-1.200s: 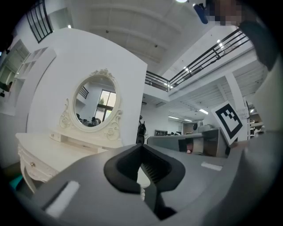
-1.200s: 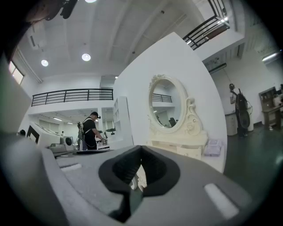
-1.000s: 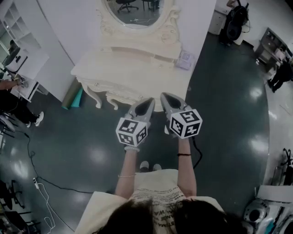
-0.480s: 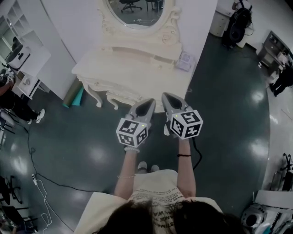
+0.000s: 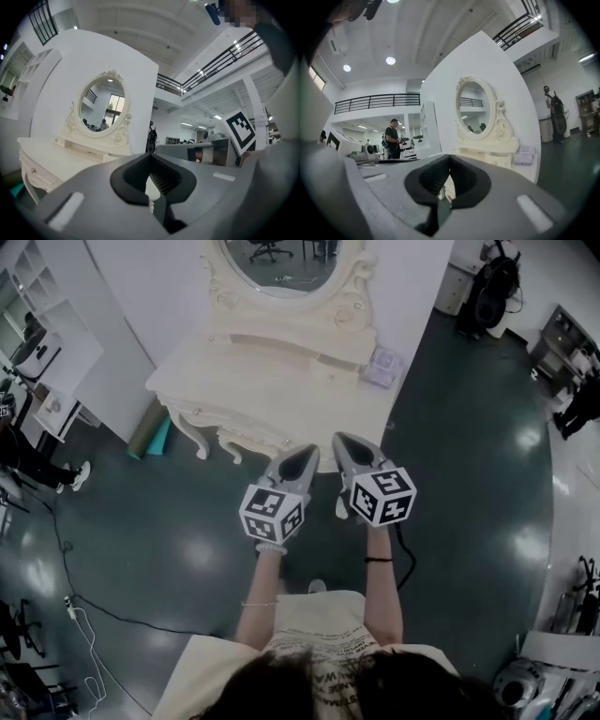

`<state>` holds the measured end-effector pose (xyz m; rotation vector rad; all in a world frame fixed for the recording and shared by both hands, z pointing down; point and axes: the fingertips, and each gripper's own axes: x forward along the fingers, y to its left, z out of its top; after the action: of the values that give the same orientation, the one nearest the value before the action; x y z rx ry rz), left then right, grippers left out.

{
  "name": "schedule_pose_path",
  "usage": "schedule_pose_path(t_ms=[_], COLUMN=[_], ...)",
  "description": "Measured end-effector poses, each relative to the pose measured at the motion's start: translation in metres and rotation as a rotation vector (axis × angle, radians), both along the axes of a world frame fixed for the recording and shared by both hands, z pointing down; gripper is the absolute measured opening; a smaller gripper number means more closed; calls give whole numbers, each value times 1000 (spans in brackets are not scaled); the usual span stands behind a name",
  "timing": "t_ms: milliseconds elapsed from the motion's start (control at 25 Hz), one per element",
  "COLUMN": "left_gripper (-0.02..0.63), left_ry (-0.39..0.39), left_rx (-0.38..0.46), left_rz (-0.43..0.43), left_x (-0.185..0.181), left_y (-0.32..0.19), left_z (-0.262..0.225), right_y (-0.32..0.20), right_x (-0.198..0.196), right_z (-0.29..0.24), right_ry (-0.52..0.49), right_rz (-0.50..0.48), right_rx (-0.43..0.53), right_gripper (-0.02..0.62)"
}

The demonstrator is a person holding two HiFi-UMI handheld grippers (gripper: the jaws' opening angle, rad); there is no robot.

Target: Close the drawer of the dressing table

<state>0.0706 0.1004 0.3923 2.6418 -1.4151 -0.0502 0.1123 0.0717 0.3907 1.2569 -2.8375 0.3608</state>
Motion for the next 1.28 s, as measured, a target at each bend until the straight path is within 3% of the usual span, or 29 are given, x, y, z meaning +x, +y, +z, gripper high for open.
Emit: schedule_pose_path(t_ms=[400,1280], left_gripper=[2,2], left_ry=[-2,0], left_rx=[-15,-48], left_rz=[70,229], left_x=[-20,-72], left_y=[-43,-126], left_z=[5,18], right_y=[-36,-111], right_x=[-26,-75], right_z=[6,25], right_ry=[12,22], right_rz=[7,169], right_rx=[-19,-73], right_gripper=[3,3])
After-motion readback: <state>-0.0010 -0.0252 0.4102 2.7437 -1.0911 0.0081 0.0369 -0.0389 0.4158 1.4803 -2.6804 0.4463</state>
